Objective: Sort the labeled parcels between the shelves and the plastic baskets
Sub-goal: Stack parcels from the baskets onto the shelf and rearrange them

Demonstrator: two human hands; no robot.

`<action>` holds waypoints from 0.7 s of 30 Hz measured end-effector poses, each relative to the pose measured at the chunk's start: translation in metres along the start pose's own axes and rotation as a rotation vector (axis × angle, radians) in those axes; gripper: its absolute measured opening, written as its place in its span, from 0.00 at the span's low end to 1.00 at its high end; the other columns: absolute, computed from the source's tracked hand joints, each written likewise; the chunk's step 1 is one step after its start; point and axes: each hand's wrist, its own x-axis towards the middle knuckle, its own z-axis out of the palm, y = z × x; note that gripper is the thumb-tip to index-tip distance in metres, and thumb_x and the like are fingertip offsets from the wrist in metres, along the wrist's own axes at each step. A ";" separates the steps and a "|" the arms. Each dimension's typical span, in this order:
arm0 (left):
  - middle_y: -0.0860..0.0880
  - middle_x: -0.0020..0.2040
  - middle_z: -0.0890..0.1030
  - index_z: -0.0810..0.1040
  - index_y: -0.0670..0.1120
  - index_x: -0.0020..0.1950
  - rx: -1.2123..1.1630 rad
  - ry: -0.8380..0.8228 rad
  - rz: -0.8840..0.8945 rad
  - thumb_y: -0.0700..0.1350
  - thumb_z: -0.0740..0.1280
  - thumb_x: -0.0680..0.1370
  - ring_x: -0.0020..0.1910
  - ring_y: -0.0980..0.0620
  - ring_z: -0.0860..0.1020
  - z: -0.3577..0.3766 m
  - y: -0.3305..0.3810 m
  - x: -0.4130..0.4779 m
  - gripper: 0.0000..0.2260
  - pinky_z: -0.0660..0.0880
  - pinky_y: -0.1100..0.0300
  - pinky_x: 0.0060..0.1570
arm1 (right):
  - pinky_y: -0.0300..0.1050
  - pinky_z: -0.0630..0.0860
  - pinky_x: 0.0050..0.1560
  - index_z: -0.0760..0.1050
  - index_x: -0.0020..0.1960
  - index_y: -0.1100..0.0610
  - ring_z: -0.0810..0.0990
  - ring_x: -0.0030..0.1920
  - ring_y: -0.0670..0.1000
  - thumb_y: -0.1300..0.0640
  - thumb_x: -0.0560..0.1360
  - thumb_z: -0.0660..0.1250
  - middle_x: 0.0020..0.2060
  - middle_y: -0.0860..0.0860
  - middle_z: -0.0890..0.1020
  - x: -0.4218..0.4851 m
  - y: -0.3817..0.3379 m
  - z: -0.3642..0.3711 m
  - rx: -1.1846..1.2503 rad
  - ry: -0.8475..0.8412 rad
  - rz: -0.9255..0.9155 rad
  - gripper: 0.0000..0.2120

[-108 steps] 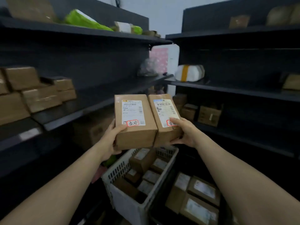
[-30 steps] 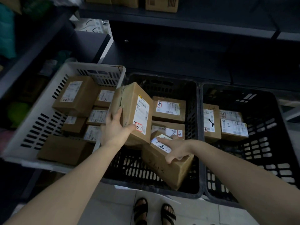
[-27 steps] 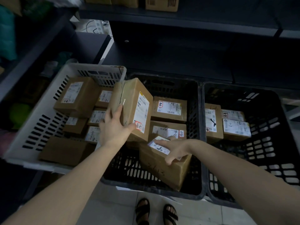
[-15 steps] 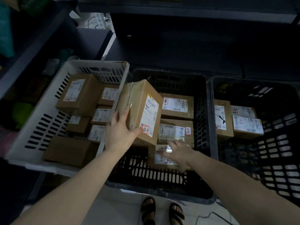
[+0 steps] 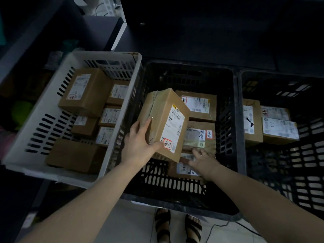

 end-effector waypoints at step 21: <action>0.47 0.51 0.75 0.72 0.52 0.62 -0.085 -0.447 -0.497 0.63 0.62 0.74 0.48 0.44 0.74 -0.101 0.066 -0.001 0.22 0.76 0.50 0.45 | 0.65 0.76 0.58 0.52 0.76 0.39 0.71 0.67 0.66 0.43 0.72 0.70 0.75 0.58 0.60 -0.062 0.000 -0.116 1.655 -0.139 0.011 0.39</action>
